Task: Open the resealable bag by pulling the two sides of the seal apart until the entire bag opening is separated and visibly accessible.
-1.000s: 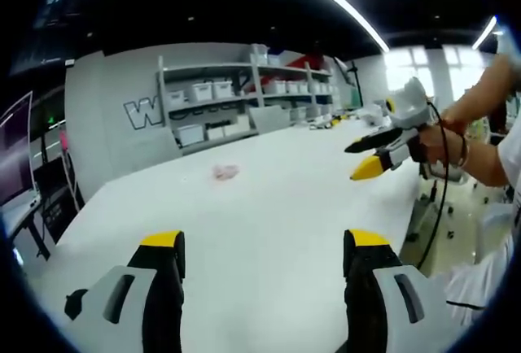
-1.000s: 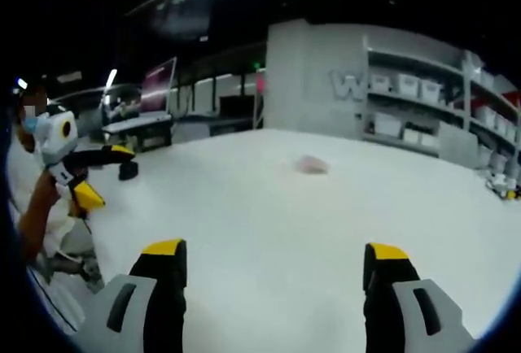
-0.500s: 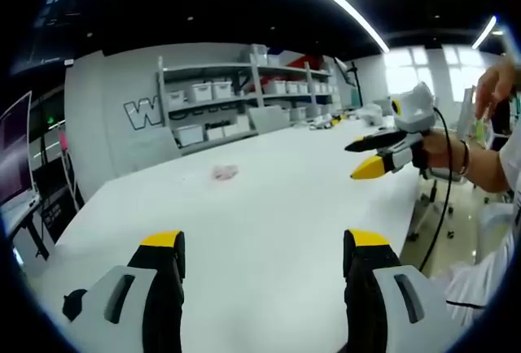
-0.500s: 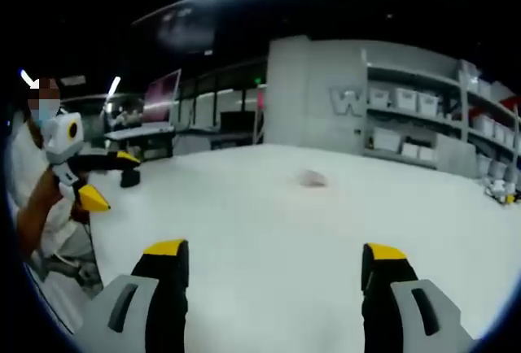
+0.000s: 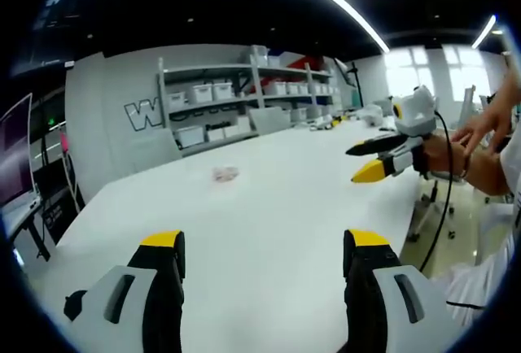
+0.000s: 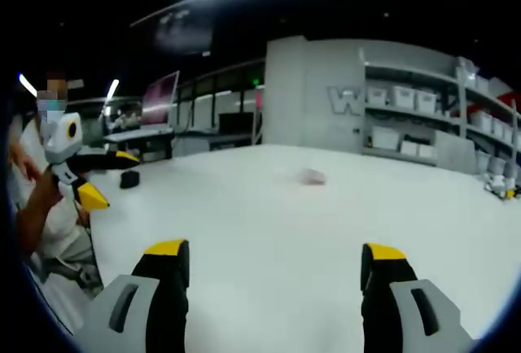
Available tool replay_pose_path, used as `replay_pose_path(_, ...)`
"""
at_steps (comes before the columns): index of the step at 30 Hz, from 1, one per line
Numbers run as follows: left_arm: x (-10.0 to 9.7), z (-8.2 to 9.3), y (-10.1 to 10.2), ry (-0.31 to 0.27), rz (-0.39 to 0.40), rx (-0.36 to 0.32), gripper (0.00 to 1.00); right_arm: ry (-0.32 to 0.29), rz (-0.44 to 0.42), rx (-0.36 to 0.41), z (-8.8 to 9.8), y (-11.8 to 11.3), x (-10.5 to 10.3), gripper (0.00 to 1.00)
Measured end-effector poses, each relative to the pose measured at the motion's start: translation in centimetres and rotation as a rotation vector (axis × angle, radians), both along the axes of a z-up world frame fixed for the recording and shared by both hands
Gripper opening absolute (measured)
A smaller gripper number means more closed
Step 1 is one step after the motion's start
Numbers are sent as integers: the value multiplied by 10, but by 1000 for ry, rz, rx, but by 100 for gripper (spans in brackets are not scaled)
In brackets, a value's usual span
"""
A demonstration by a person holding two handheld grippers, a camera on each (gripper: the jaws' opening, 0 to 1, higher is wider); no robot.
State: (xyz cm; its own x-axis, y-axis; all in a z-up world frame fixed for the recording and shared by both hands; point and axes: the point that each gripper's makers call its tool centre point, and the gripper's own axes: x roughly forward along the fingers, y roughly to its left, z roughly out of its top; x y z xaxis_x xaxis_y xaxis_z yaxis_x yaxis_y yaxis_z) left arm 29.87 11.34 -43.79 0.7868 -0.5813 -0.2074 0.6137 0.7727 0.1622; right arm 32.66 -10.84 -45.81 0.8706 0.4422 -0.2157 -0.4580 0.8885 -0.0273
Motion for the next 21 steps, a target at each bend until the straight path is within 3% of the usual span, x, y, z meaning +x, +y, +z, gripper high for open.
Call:
replay_pose_path(7,3,2,4,-12,16,-7,80,-6,2,-12,5,1,1,87)
replay_pose_path(10,6,-2,8,16,22,-17,79,-11,3,-11,7,2,1,87)
replay_pose_path(16,14,10,47,6,99,-61,80,-9,-15,-12,11,-10,1,87)
replay_pose_path(21,16,10,55,11,115,-78,80,-15,-31,-12,16,-20,1,87)
